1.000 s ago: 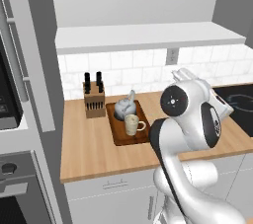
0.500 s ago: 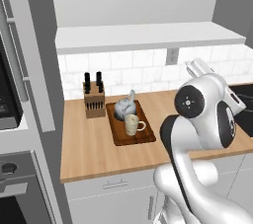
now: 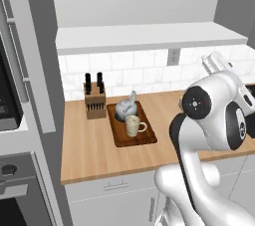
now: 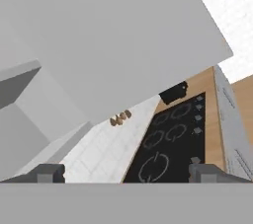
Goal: Pick the kettle from the counter and place it on the tray. Then pick the mug from the cabinet and place it on the tray. Then close the cabinet doors.
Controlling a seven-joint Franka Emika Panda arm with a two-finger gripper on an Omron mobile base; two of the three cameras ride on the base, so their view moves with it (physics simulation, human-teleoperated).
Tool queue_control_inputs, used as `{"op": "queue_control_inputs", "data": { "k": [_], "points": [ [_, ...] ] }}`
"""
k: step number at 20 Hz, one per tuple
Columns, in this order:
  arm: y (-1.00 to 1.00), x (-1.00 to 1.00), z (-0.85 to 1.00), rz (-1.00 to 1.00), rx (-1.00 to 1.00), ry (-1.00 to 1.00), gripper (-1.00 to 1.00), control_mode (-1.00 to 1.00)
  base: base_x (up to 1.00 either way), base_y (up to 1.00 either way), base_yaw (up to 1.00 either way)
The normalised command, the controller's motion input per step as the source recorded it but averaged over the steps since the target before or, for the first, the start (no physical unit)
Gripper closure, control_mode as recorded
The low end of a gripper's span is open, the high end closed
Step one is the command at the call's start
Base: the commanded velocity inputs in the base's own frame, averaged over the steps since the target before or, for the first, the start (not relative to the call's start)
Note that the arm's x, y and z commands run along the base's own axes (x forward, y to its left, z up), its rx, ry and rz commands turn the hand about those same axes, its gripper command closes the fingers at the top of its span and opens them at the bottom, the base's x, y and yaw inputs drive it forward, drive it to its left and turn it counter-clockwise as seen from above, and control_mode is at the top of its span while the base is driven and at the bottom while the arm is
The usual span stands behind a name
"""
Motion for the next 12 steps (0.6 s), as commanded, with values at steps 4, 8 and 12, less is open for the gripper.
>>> {"op": "queue_control_inputs", "data": {
  "k": [4,8,12],
  "points": [
    [-0.21,-0.17,0.11,-0.15,0.00,-0.11,-1.00,-1.00,0.00,0.00,0.00],
    [-0.49,-0.23,0.12,-0.15,0.00,-0.15,-1.00,-1.00,0.00,0.00,0.00],
    [-0.64,-0.33,0.17,-0.07,0.00,-0.22,-1.00,-1.00,0.00,0.00,0.00]
  ]
}}
